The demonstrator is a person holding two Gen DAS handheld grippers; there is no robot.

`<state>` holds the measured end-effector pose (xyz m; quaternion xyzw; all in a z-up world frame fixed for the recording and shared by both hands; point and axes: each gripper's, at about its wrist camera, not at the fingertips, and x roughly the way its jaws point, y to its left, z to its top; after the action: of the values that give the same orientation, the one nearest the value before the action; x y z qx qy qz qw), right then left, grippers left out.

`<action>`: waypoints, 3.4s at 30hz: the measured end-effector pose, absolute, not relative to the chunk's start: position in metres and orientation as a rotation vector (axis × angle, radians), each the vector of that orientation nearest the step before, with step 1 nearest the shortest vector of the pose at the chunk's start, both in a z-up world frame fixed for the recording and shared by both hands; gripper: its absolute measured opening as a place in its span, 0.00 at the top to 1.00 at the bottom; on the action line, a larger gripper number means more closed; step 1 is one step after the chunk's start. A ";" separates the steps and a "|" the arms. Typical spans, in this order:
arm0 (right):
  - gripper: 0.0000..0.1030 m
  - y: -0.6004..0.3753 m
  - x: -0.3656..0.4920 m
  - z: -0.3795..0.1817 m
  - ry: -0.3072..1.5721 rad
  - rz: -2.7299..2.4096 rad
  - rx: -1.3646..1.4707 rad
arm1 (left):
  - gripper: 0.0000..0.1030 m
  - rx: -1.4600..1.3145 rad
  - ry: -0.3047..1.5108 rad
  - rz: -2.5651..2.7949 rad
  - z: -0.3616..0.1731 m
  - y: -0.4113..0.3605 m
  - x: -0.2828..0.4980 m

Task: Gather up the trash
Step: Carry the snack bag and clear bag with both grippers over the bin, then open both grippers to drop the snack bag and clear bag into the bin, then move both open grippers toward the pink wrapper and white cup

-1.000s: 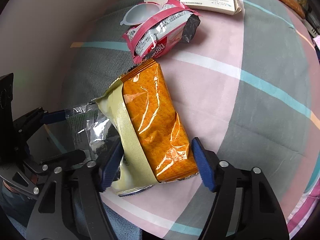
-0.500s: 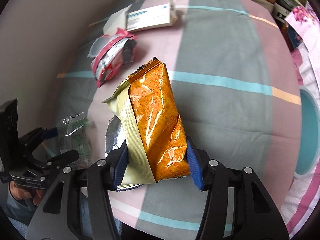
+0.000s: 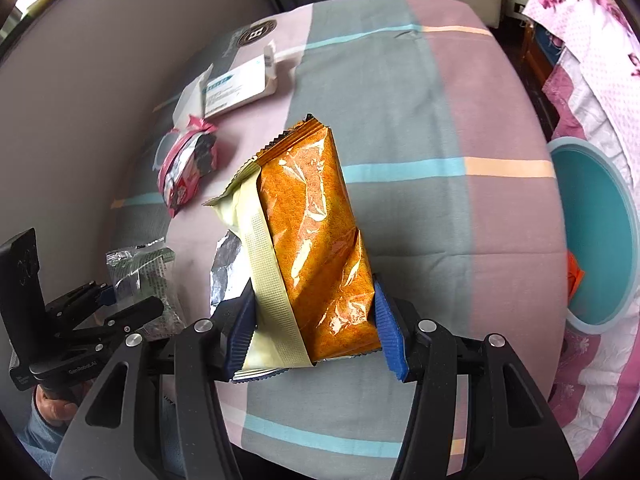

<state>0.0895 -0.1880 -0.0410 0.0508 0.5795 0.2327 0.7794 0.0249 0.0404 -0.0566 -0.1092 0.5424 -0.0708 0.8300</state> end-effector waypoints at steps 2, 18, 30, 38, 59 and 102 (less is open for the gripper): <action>0.50 -0.196 0.092 -0.039 1.241 0.490 0.129 | 0.46 -0.220 1.144 -0.163 -0.053 0.032 0.032; 0.50 -0.317 0.110 -0.018 1.098 0.295 0.298 | 0.46 -0.037 1.106 -0.374 -0.026 -0.097 0.101; 0.50 -0.419 0.111 -0.016 1.020 0.146 0.425 | 0.46 0.034 1.100 -0.503 -0.017 -0.197 0.133; 0.50 -0.479 0.105 -0.016 0.989 0.039 0.460 | 0.45 0.090 1.111 -0.568 -0.024 -0.256 0.153; 0.49 -0.518 0.124 -0.031 1.007 -0.025 0.485 | 0.42 0.149 1.180 -0.615 -0.061 -0.316 0.188; 0.26 -0.474 0.155 -0.056 1.137 -0.042 0.446 | 0.13 -0.009 1.233 -0.565 -0.074 -0.252 0.179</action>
<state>0.1552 -0.4737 -0.0564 0.2093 0.5336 -0.0199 0.8192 0.1789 -0.2516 -0.0744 -0.0041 0.5701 -0.2612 0.7789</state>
